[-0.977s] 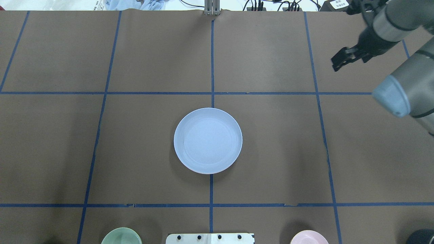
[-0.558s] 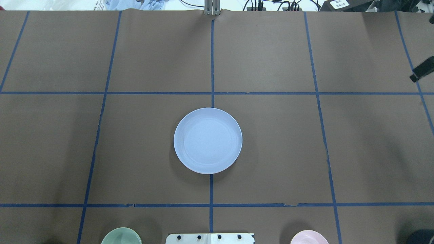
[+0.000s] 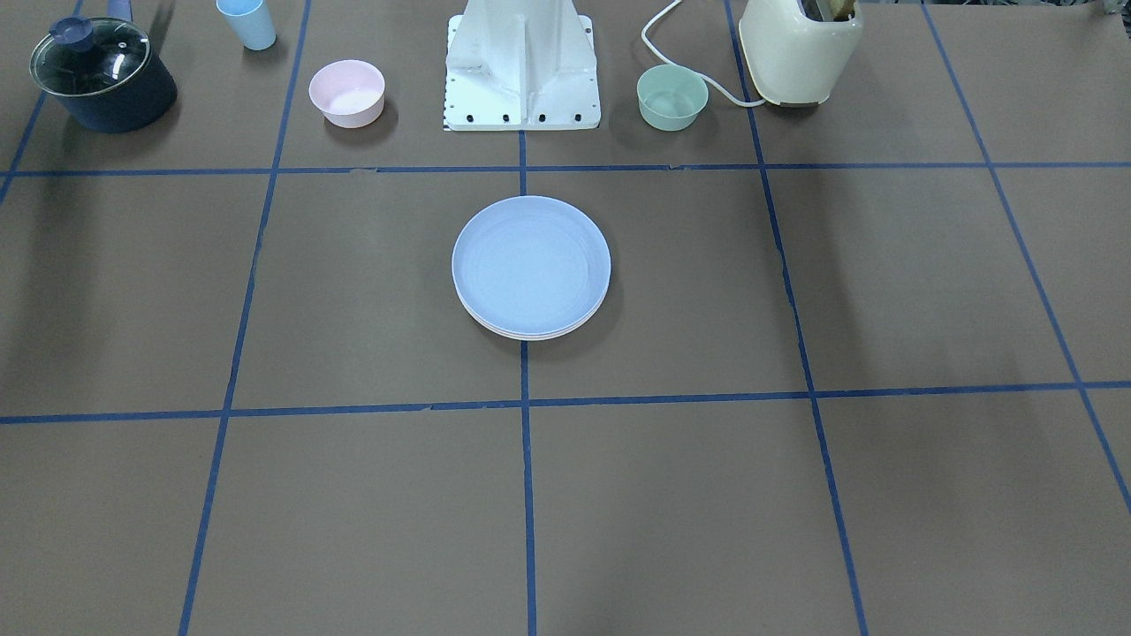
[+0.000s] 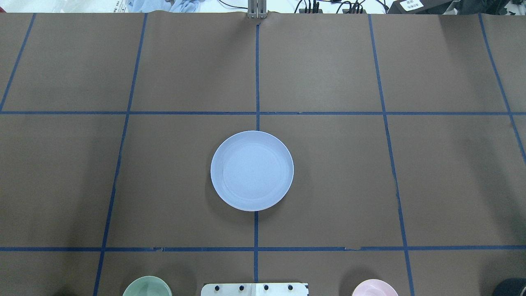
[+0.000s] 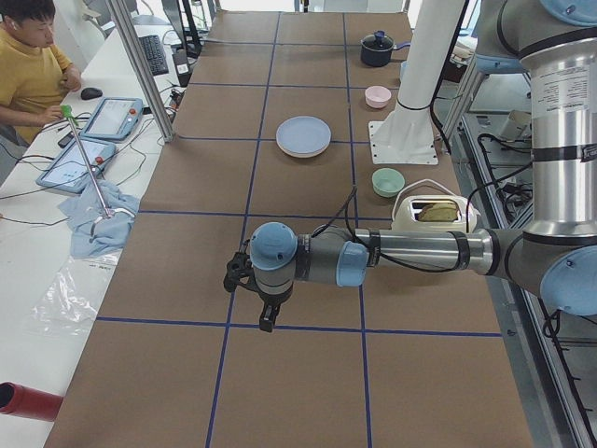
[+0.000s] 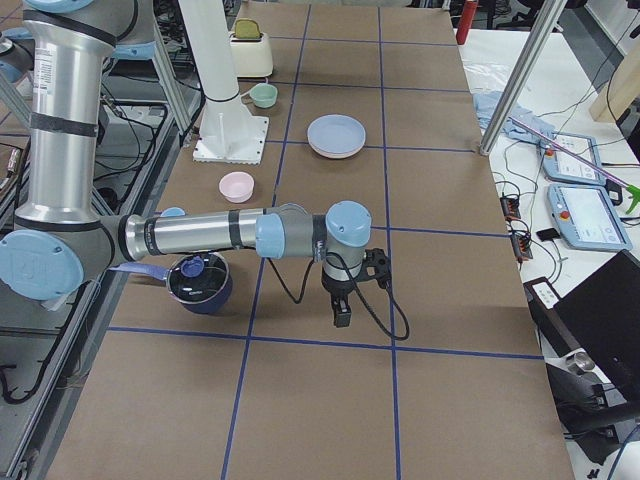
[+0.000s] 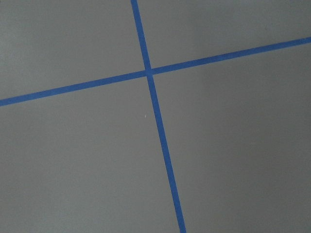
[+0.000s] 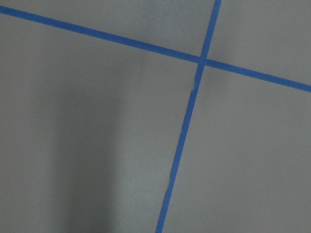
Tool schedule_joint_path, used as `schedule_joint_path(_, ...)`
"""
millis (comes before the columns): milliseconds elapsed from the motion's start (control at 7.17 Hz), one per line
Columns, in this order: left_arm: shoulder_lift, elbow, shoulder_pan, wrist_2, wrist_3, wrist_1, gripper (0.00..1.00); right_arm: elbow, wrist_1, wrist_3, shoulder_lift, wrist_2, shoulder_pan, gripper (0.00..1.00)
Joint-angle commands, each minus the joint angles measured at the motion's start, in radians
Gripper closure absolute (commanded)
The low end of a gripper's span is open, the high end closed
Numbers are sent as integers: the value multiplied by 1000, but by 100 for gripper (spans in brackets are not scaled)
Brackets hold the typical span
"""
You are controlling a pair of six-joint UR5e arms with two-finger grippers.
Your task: Stack three plates with pink and blue
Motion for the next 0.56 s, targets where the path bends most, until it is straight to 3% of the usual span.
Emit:
schedule_joint_path(0,14,12,-1,3,-6,-8,0,0,9,-5,-18,16,12,0)
schedule_joint_path(419,16,22,-1,17,0,-14,0,-2,11,-4,-25,11,14,0)
